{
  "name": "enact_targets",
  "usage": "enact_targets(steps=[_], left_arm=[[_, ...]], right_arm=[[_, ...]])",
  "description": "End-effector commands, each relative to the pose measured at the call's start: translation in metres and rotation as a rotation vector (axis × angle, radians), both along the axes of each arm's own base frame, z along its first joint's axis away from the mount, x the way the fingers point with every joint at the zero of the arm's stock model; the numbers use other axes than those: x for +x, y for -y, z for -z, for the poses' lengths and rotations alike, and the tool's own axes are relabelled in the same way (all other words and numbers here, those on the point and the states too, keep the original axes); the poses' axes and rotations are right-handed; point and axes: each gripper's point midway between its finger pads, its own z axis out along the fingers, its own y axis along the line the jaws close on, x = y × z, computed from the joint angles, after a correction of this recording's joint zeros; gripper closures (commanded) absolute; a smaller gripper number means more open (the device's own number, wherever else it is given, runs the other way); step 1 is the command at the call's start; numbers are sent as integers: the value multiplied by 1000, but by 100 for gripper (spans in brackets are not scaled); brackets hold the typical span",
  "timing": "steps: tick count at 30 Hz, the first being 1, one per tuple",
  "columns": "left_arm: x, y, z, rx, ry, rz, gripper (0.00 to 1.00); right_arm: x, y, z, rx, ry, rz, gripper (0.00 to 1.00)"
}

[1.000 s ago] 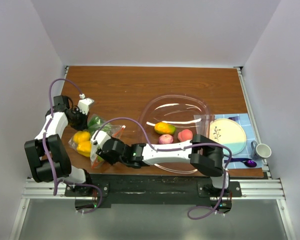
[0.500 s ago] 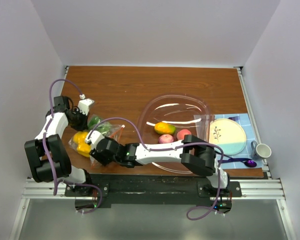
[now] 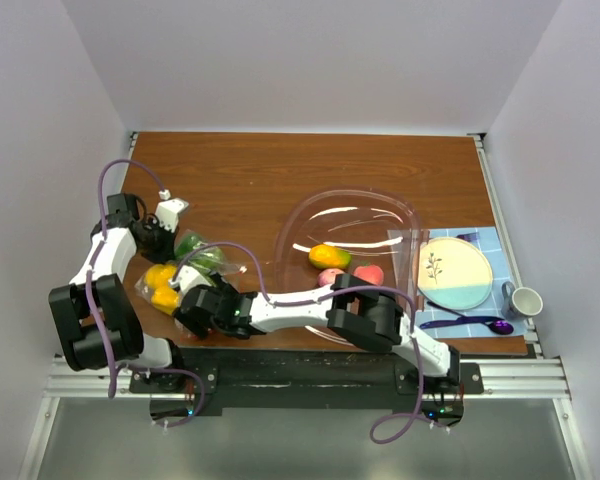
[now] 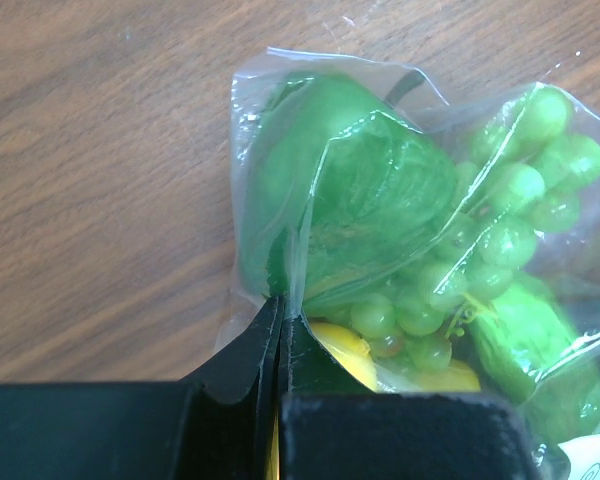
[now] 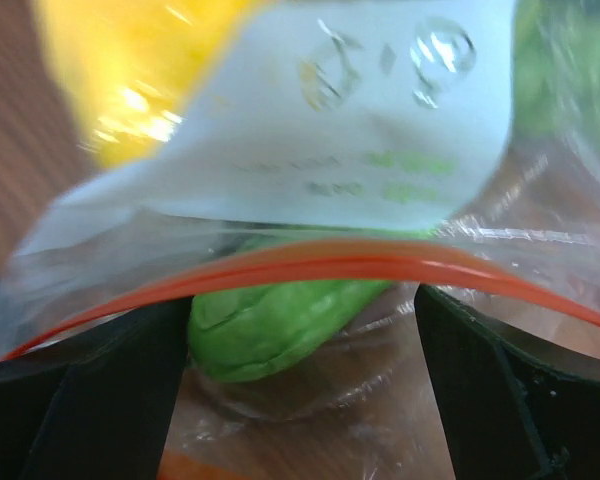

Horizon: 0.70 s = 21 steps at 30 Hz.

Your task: Open the zip-top bag and remove the fake food

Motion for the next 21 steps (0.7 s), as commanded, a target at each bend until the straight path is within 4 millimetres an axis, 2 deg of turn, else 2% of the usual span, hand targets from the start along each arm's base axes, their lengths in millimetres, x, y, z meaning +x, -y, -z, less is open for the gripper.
enact_targets(steps=[1,3,4,5,6,8,11,12,14,15,16,18,21], left_arm=[[-3,1,-1,8,8,17,100],[-2,1,2,4,2,17,100],[-2,1,3,3,-1,17,100],[-2,0,2,5,0,15,100],[0,0,1,8,5,15,100],[1,-2,-2,17,9,8,100],[5,-2,-13,3,20,-5,100],[11,-1,-22,-5,38,-4,100],[12,6,-32,-49,41,-8,100],[18,6,-43,-56,64,-10,100],[16,12,-49,-89,59,-4,100],[22,16,-68,-114,88,2,100],[25,21,-92,-135,122,9,100]], right_arm=[[6,27,-4,-10,31,79,12],[7,26,-19,40,42,81,20],[6,32,-18,37,48,82,22],[8,29,-26,72,59,80,25],[8,29,-43,103,76,71,27],[9,34,-55,138,101,67,32],[11,42,-87,198,143,64,51],[11,45,-92,204,155,61,62],[12,49,-104,224,170,66,75],[13,51,-104,218,173,69,84],[13,52,-107,218,177,73,89],[14,54,-106,202,177,76,98],[14,62,-111,195,180,86,99]])
